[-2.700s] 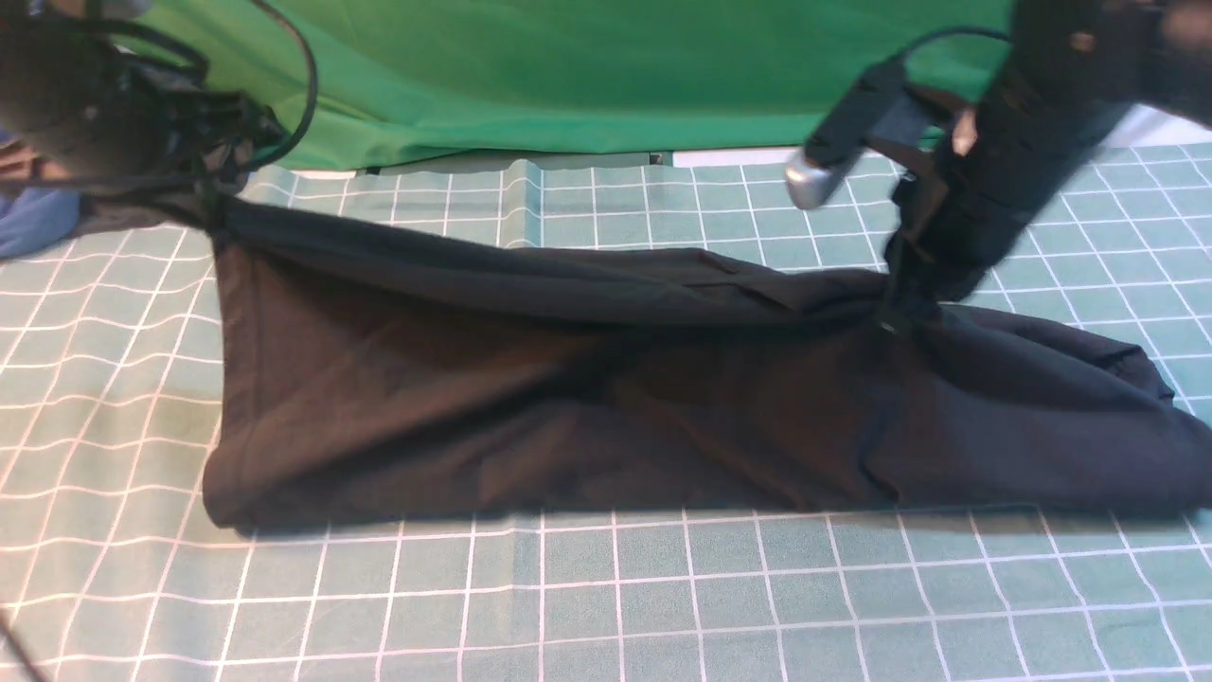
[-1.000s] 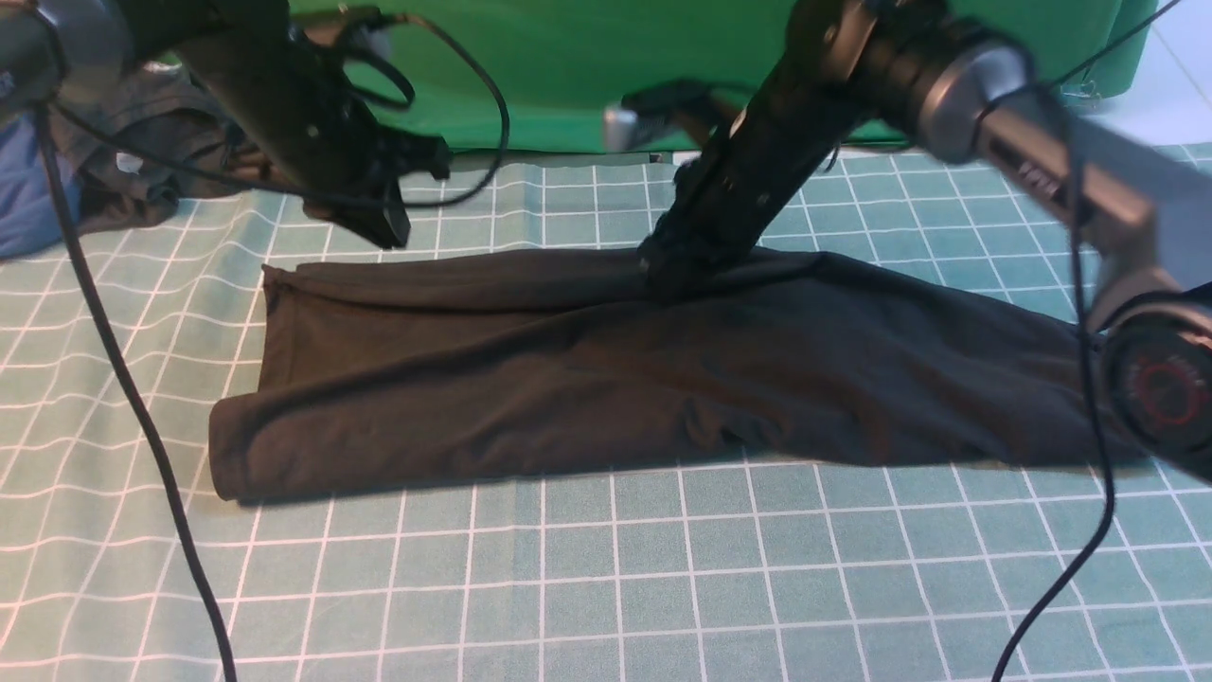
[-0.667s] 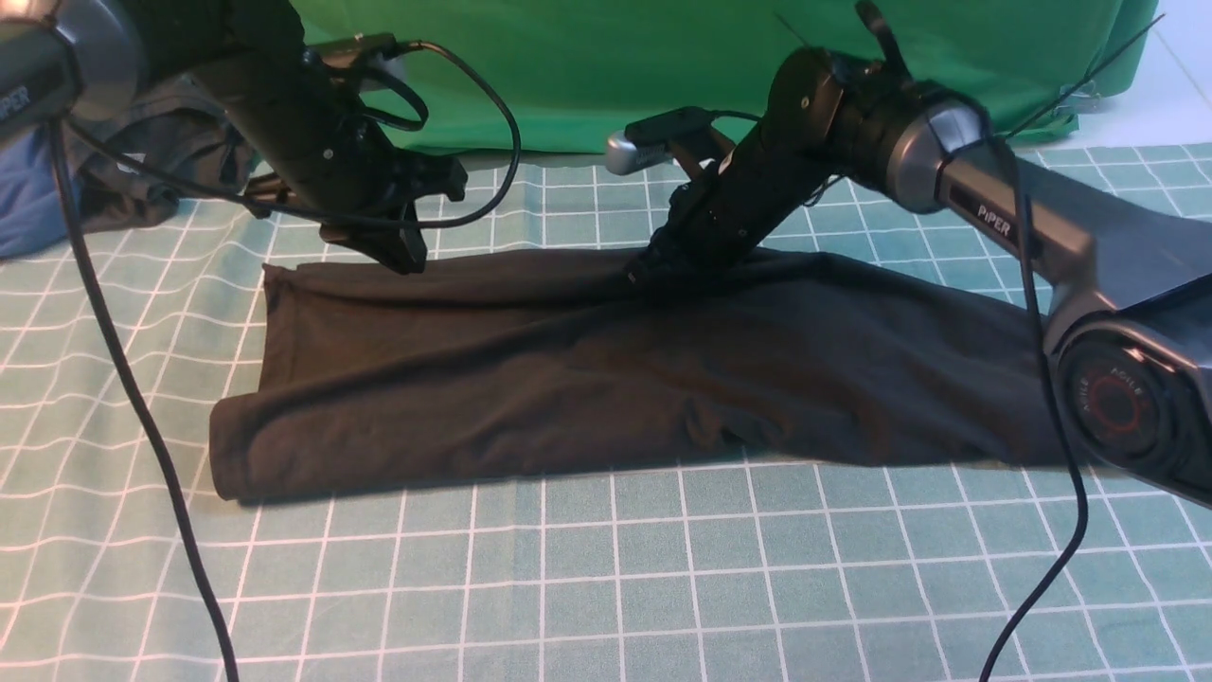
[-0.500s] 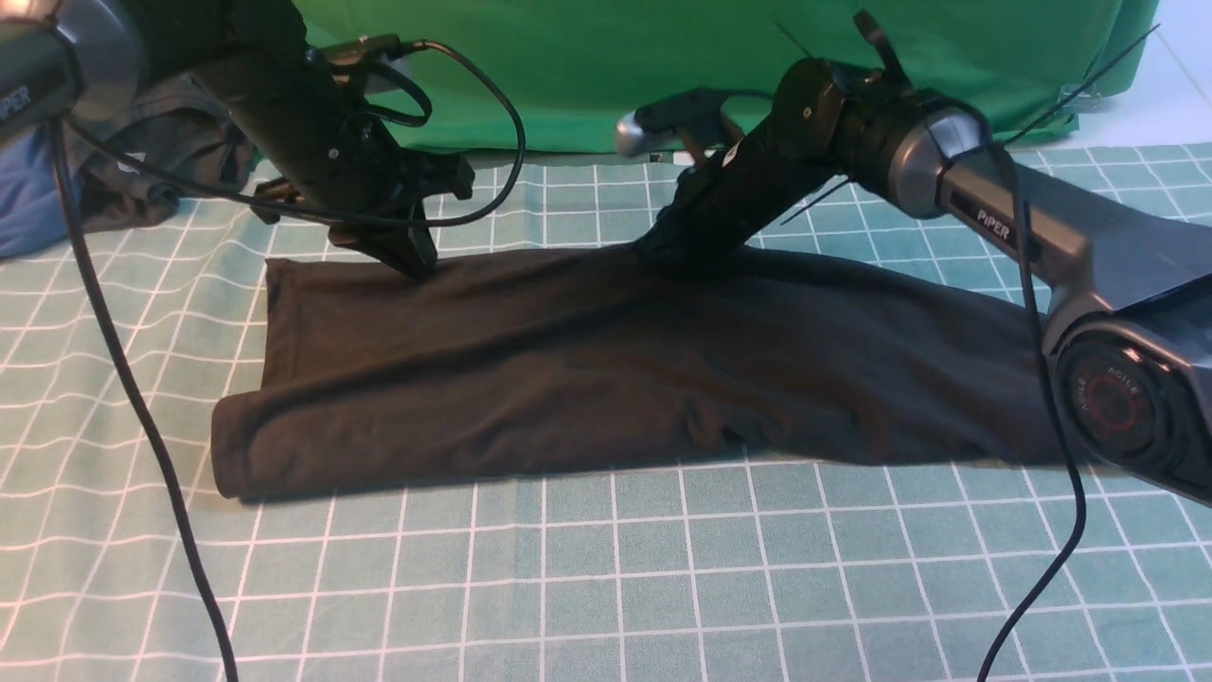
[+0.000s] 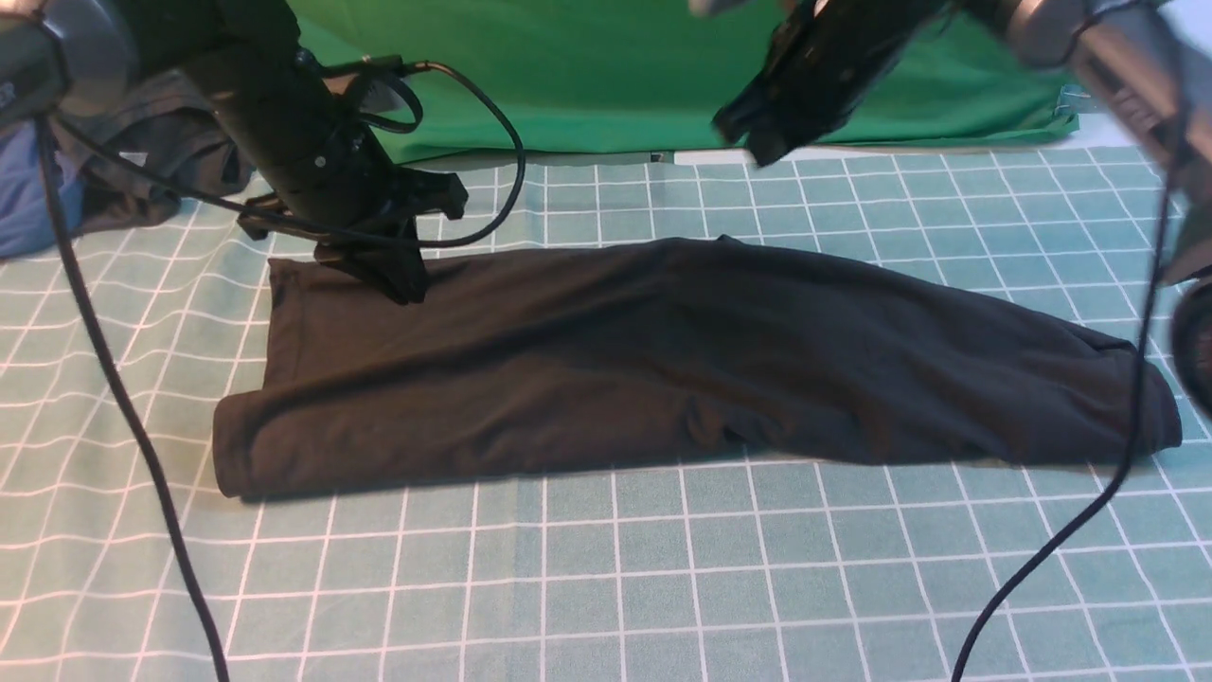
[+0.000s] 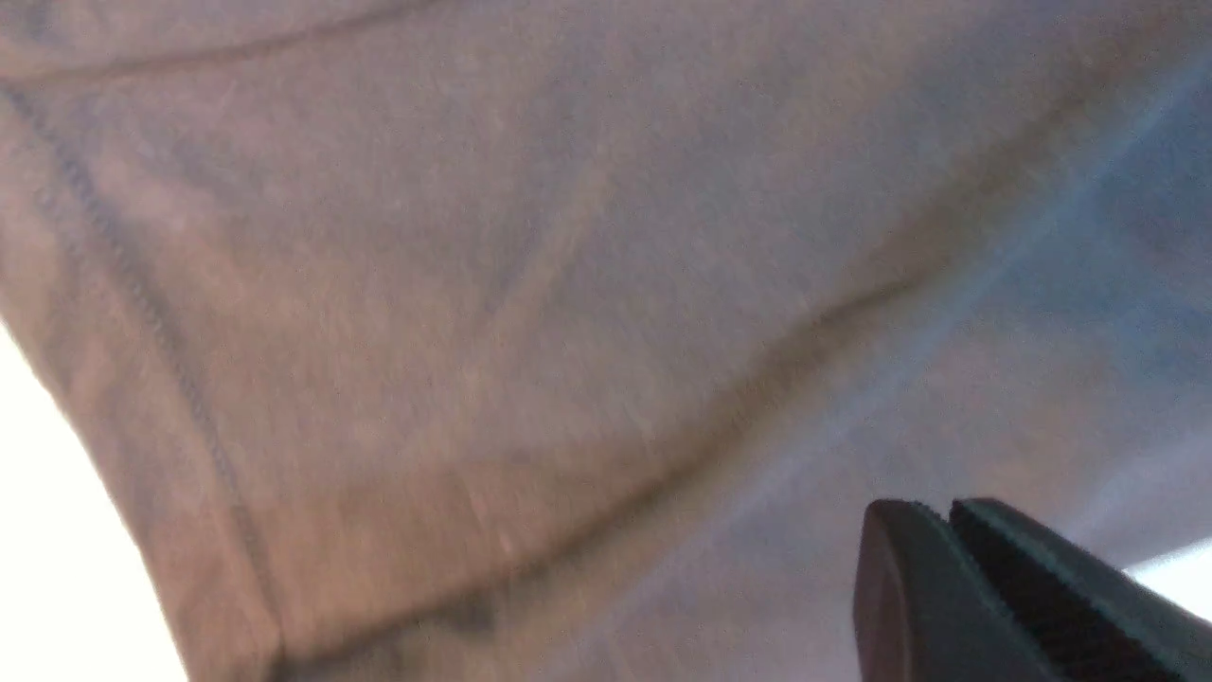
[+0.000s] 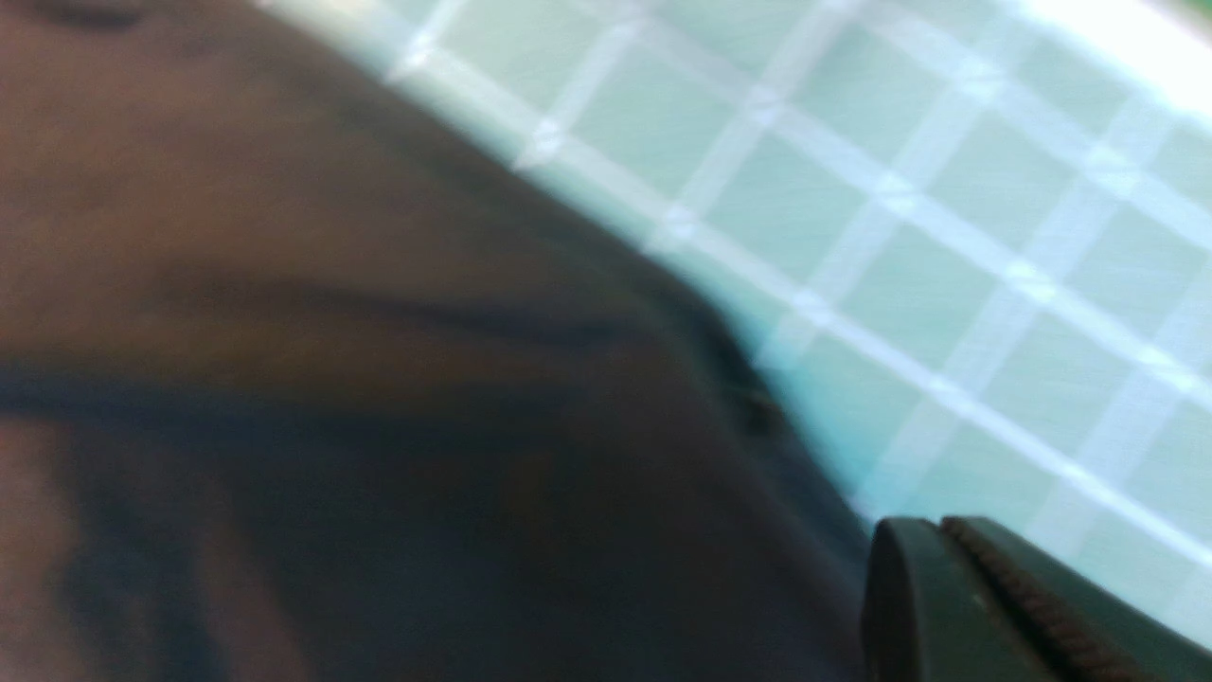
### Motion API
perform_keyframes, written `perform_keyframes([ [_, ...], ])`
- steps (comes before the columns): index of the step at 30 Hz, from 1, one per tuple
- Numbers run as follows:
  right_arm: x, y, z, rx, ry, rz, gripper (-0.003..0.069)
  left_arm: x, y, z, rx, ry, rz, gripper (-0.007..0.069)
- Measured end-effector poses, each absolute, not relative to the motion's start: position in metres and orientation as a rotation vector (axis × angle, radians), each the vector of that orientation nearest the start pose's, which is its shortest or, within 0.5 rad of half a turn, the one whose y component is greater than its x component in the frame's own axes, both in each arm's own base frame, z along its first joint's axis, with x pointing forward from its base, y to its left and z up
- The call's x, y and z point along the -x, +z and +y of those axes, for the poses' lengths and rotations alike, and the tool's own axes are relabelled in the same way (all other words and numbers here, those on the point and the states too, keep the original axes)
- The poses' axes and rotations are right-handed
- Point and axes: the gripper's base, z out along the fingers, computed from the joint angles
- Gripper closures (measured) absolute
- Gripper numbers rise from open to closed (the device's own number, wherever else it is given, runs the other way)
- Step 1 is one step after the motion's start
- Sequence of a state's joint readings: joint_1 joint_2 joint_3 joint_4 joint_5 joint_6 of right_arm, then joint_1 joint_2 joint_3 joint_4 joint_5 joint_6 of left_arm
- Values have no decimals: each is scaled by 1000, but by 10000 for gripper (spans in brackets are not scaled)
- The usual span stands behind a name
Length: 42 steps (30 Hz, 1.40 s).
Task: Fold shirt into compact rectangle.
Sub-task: 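Pull the folded dark garment lengthwise by its ends to straighten it flat on the table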
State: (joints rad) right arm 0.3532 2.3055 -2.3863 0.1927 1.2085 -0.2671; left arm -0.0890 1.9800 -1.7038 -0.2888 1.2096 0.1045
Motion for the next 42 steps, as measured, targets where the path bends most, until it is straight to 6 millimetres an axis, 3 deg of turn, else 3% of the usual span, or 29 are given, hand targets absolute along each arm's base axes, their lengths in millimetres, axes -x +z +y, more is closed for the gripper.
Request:
perform_keyframes([
  [4,-444,327,158,721,251,2510,637,-381,266,-61,-162,-405,2911,619],
  [7,-424,326,136,705,237,2580,637,-362,266,-64,-162,-394,2871,619],
  [8,-414,326,120,692,227,2612,637,-351,261,-68,-167,-389,2858,619],
  [12,-395,295,73,597,210,2780,614,-330,228,-77,-175,-377,2897,619],
  [14,-393,272,46,510,197,2857,557,-326,210,-76,-160,-356,2928,619],
  [17,-395,243,26,433,185,2910,444,-330,189,-69,-104,-275,2961,619],
  [20,-402,222,18,406,176,2923,328,-335,177,-61,-46,-198,2972,619],
  [23,-409,207,17,438,165,2909,274,-336,169,-58,-39,-161,2990,619],
  [26,-419,193,17,444,150,2873,259,-337,161,-58,-44,-144,3013,619],
  [36,-432,170,16,430,126,2827,259,-338,159,-58,-43,-142,3015,619],
  [39,-432,166,16,451,132,2837,300,-338,159,-58,-42,-144,3014,619],
  [41,-431,165,17,470,141,2846,428,-338,159,-58,-38,-144,3014,619],
  [42,-431,165,17,482,143,2847,529,-338,159,-58,-38,-144,3014,619],
])
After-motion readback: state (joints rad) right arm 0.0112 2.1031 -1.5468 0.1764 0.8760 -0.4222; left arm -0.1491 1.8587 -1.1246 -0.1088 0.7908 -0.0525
